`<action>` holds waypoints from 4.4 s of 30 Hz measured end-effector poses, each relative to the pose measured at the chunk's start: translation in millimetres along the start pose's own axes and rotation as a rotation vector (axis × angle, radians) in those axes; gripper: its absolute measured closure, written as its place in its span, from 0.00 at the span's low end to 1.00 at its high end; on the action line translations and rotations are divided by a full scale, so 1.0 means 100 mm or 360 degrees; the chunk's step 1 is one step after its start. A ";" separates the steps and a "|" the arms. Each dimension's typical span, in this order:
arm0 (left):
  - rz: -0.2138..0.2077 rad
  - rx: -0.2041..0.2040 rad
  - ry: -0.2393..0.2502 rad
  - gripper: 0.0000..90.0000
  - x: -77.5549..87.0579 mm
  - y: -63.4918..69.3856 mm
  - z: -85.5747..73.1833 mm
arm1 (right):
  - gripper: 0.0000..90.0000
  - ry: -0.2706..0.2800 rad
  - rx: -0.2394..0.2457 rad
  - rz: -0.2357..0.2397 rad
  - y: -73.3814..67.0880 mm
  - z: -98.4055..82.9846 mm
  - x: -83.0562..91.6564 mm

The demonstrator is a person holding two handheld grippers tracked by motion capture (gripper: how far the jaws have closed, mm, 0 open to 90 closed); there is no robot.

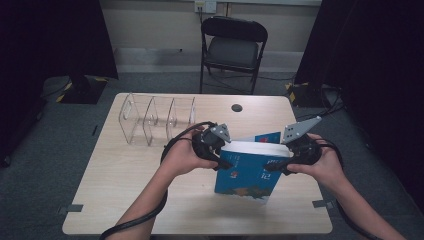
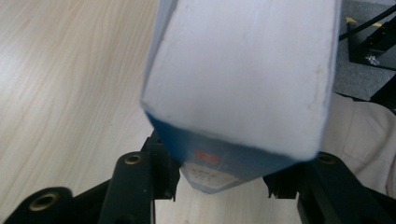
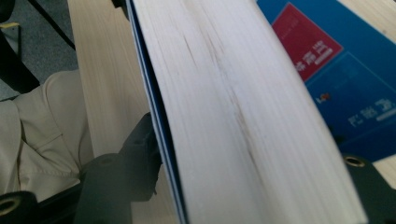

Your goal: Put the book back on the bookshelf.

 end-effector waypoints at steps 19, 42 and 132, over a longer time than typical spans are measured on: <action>0.0027 -0.0055 -0.0153 0.62 0.04 0.08 0.28 | 0.42 0.0003 -0.0012 0.0003 0.04 -0.14 -0.02; 0.0083 0.0066 -0.0272 0.63 0.05 0.15 0.30 | 0.28 0.0078 -0.0280 -0.0084 0.15 -0.58 -0.16; 0.0018 0.0163 -0.0316 0.68 -0.26 0.11 0.32 | 0.15 0.0052 -0.0423 -0.0447 0.05 -1.72 -0.92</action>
Point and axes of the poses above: each handheld gripper's, and its own axes: x roughly backward along the jaws, z roughly out of its top, y roughly to its right, the point moved 10 cm from there along -x, roughly forward along the jaws, and after that the axes turned 14 degrees about -z, right-handed, at the moved point
